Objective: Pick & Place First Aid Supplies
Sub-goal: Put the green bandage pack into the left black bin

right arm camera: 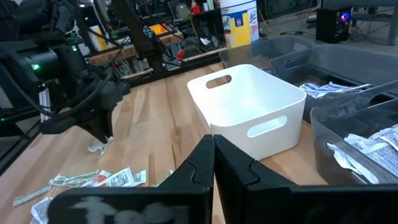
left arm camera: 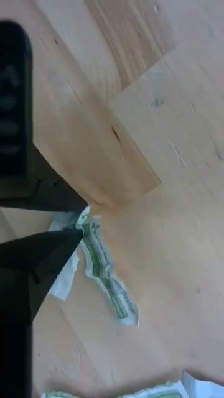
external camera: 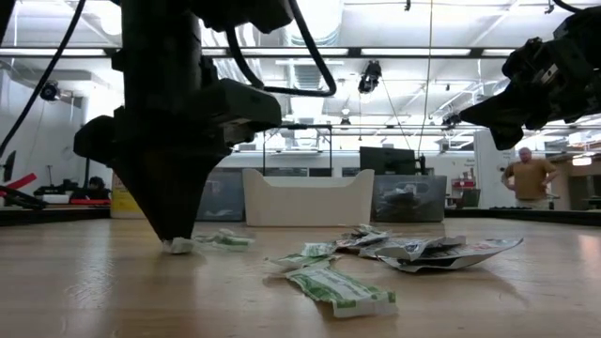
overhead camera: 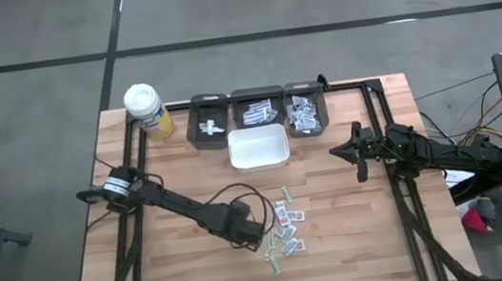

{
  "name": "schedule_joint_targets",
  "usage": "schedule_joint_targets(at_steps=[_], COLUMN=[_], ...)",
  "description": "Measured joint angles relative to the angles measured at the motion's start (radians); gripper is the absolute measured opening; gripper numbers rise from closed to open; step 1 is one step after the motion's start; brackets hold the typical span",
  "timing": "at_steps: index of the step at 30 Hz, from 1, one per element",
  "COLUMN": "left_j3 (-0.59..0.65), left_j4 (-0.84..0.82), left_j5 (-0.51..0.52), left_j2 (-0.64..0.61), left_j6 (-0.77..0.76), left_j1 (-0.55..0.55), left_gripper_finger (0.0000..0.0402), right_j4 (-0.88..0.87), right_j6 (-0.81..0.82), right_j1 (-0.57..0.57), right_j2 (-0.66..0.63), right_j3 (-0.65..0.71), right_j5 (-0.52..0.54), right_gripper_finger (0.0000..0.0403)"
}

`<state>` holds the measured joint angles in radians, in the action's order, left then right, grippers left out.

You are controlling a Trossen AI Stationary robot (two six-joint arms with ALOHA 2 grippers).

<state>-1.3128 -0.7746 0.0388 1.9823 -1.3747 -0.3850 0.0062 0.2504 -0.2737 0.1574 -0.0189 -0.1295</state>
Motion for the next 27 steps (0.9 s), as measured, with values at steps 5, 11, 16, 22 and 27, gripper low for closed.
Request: schedule_joint_targets(at_steps=[5,11,16,22,27], left_j3=[-0.006,-0.002,0.001,0.004,-0.017], left_j4=[-0.011,-0.031,-0.030,-0.003,0.008], left_j5=[-0.002,-0.023,-0.039,0.070,0.600], left_j2=[-0.005,-0.046,-0.144,-0.253,-0.354], left_j6=[0.063,0.091,0.198,0.323,0.352], left_j1=[0.000,-0.002,-0.009,-0.008,0.014], left_gripper_finger=[0.0009,0.0003,0.0002,0.0001,0.0000], right_j4=[0.000,0.000,0.000,0.000,0.000], right_j6=[0.003,0.005,0.009,0.008,0.008], right_j1=[0.000,0.000,0.000,0.000,0.000], right_j2=[0.001,0.002,0.002,0.002,0.003], right_j3=[0.000,0.000,0.000,0.000,0.000], right_j5=[0.000,0.000,0.000,0.000,0.000], right_gripper_finger=[0.0008,0.0008,0.0008,0.0008,0.0008])
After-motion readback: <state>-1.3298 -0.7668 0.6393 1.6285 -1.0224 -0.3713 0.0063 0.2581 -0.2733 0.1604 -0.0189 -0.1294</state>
